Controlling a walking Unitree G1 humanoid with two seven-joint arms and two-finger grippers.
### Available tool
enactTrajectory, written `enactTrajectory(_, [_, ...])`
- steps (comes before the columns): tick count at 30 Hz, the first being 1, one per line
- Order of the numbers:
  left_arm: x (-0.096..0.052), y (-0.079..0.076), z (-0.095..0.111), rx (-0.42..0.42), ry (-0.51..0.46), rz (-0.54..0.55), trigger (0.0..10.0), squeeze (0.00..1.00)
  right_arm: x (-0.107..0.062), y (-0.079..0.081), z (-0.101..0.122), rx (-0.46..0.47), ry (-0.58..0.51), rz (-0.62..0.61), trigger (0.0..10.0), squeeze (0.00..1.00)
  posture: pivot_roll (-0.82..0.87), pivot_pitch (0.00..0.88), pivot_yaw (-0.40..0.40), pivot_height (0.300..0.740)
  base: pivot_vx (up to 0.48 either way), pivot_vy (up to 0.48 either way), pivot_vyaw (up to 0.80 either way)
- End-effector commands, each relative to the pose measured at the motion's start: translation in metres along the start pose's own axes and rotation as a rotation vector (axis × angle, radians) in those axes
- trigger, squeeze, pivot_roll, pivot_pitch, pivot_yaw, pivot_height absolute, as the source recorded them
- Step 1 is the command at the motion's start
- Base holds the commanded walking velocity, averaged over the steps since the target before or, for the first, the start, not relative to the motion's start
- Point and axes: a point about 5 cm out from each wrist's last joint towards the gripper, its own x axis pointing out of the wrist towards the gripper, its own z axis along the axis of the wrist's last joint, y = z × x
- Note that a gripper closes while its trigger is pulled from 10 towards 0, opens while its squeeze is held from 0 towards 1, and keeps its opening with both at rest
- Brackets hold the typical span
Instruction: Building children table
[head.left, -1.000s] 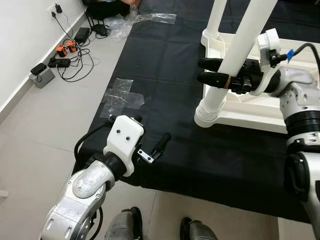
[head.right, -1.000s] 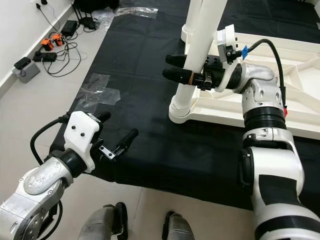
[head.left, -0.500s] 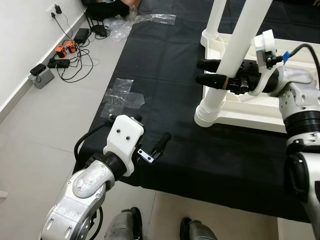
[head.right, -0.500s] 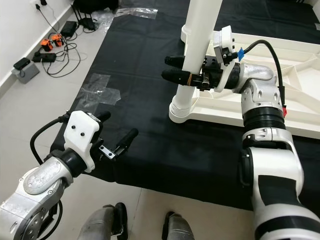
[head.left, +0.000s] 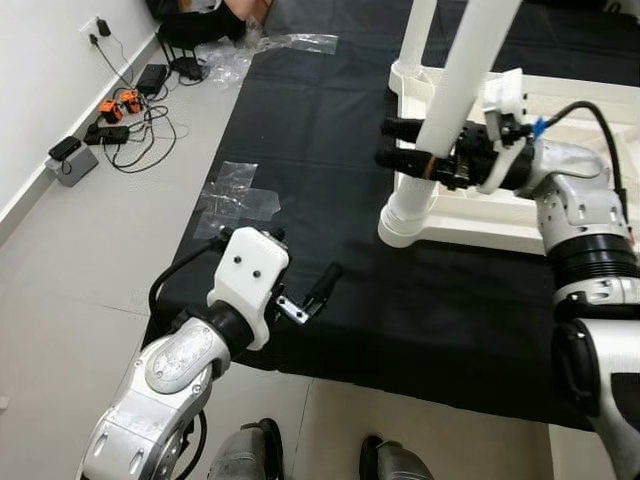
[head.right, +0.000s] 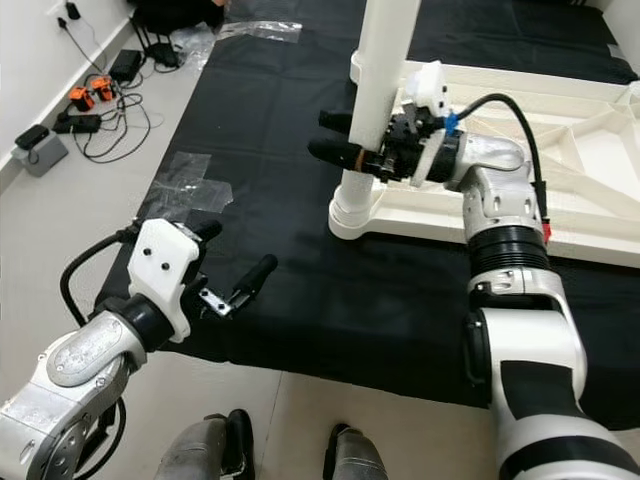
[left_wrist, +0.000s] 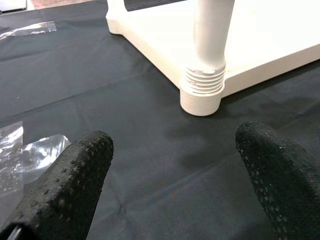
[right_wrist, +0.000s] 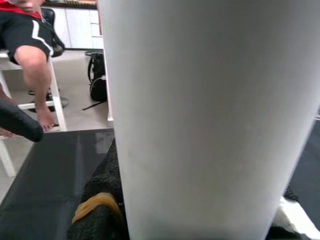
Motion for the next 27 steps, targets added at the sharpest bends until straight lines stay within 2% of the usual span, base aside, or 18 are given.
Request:
enactTrajectory(1, [-0.002,0.000,-0.001,0.006,0.011,0.001,10.0,0.00,-0.004,0.010,-0.042,0.110,0.149,-0.040,10.0,0.00,0.13,0.288,-0.008,0.740,0.000,0.000,0.00])
enactTrajectory(6, [-0.002,0.000,-0.001,0.007,0.011,0.003,10.0,0.00,-0.004,0.010,-0.045,0.113,0.160,-0.066,10.0,0.00,0.13,0.288,-0.009,0.740,0.000,0.000,0.00])
enactTrajectory(8, [-0.003,0.001,-0.001,0.009,0.012,0.008,10.0,0.00,-0.003,0.006,-0.053,0.126,0.199,-0.209,10.0,0.00,0.13,0.291,-0.012,0.740,0.000,0.000,0.00])
enactTrajectory(9, [-0.003,0.001,-0.001,0.009,0.012,0.008,10.0,0.00,-0.003,0.006,-0.053,0.126,0.199,-0.209,10.0,0.00,0.13,0.291,-0.012,0.740,0.000,0.000,0.00])
enactTrajectory(10, [-0.002,0.002,-0.001,0.010,0.011,0.009,10.0,0.00,-0.002,0.002,-0.057,0.144,0.216,-0.305,10.0,0.00,0.13,0.291,-0.012,0.740,0.000,0.000,0.00])
enactTrajectory(12, [-0.002,0.002,-0.001,0.010,0.011,0.009,10.0,0.00,-0.002,0.002,-0.057,0.144,0.216,-0.305,10.0,0.00,0.13,0.291,-0.012,0.740,0.000,0.000,0.00])
enactTrajectory(13, [-0.002,0.002,-0.001,0.011,0.010,0.010,10.0,0.00,-0.002,-0.001,-0.062,0.169,0.239,-0.400,10.0,0.00,0.12,0.291,-0.013,0.740,0.000,0.000,0.00])
enactTrajectory(15, [-0.002,0.002,-0.001,0.011,0.010,0.010,10.0,0.00,-0.002,-0.001,-0.062,0.169,0.239,-0.400,10.0,0.00,0.12,0.291,-0.013,0.740,0.000,0.000,0.00])
enactTrajectory(16, [-0.001,0.002,-0.001,0.010,0.008,0.011,10.0,0.00,-0.002,-0.004,-0.067,0.197,0.267,-0.496,10.0,0.00,0.12,0.291,-0.013,0.740,0.000,0.000,0.00])
enactTrajectory(17, [-0.001,0.002,-0.001,0.010,0.008,0.011,10.0,0.00,-0.002,-0.004,-0.067,0.197,0.267,-0.496,10.0,0.00,0.12,0.291,-0.013,0.740,0.000,0.000,0.00])
enactTrajectory(19, [-0.001,0.002,-0.001,0.011,0.006,0.013,10.0,0.00,-0.005,-0.010,-0.076,0.228,0.328,-0.733,10.0,0.00,0.12,0.291,-0.014,0.740,0.000,0.000,0.00])
enactTrajectory(21, [-0.001,0.002,-0.001,0.011,0.006,0.013,10.0,0.00,-0.005,-0.010,-0.076,0.228,0.328,-0.733,10.0,0.00,0.12,0.291,-0.014,0.740,0.000,0.000,0.00])
enactTrajectory(22, [-0.001,0.002,-0.001,0.012,0.006,0.015,10.0,0.00,-0.007,-0.013,-0.081,0.251,0.363,-0.919,10.0,0.00,0.12,0.291,-0.016,0.740,0.000,0.000,0.00])
enactTrajectory(25, [-0.001,0.003,-0.001,0.012,0.007,0.016,10.0,0.00,-0.008,-0.014,-0.083,0.264,0.376,-0.990,10.0,0.00,0.12,0.289,-0.017,0.740,0.000,0.000,0.00])
enactTrajectory(26, [-0.001,0.003,-0.002,0.013,0.007,0.016,10.0,0.00,-0.010,-0.013,-0.087,0.263,0.414,-1.101,10.0,0.00,0.12,0.289,-0.017,0.740,0.000,0.000,0.00])
enactTrajectory(27, [-0.001,0.003,-0.002,0.013,0.007,0.016,10.0,0.00,-0.010,-0.013,-0.087,0.263,0.414,-1.101,10.0,0.00,0.12,0.289,-0.017,0.740,0.000,0.000,0.00])
